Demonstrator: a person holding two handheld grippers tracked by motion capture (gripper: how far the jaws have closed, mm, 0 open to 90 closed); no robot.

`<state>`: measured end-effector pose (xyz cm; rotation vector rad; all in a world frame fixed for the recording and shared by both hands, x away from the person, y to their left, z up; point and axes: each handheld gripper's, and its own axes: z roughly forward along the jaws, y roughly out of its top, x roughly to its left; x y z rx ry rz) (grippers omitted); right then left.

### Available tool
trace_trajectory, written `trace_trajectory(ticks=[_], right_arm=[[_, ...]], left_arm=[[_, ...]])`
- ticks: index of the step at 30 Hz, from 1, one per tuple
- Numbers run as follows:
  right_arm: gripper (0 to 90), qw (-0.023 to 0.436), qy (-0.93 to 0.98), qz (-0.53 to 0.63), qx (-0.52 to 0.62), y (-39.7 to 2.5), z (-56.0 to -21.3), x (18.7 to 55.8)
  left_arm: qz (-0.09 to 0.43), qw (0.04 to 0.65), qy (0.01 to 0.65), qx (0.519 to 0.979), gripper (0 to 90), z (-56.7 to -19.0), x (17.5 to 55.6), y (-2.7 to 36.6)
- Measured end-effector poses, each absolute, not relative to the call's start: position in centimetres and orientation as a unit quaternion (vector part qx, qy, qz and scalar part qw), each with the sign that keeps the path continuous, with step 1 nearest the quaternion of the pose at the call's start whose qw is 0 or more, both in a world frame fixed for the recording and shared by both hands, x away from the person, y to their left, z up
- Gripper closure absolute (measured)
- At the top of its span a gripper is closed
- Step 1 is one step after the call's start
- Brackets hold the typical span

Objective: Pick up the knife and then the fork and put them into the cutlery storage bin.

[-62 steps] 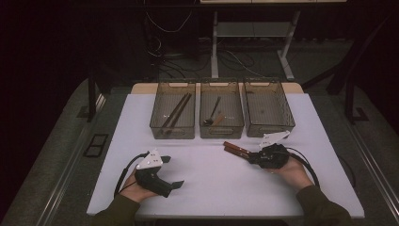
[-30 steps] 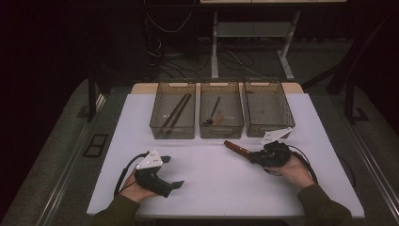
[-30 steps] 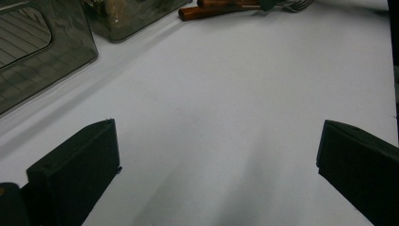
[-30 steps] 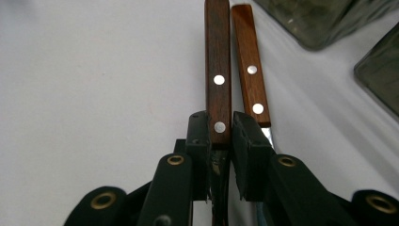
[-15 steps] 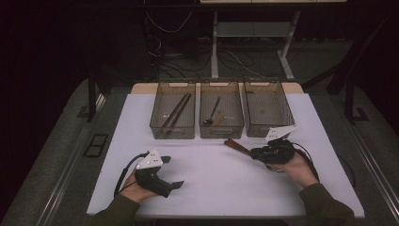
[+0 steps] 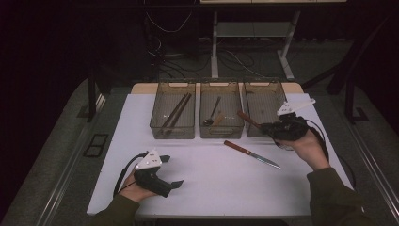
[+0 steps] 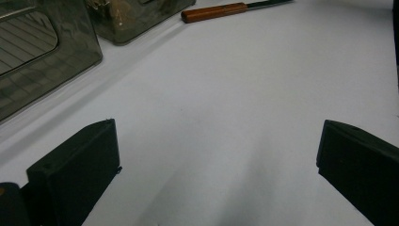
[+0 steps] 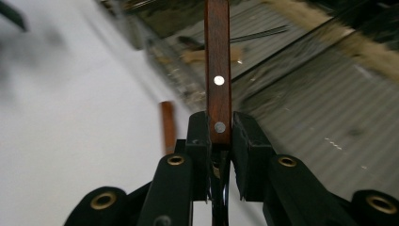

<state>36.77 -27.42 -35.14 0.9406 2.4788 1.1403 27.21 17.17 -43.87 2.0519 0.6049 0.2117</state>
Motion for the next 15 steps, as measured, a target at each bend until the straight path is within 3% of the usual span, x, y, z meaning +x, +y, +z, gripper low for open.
trace_trajectory(ticks=[7, 15], right_arm=[[77.9, 0.154, 0.844, 0.368, 0.359, -28.5, -33.4, 40.7], [77.8, 0.163, 0.833, 0.342, 0.404, -29.7, -34.5, 44.9]], left_arm=[[0.085, 0.469, 0.248, 0.844, 0.0, -44.0, 27.2, 17.1], [0.082, 0.459, 0.261, 0.845, 0.0, -43.8, 27.4, 17.0]])
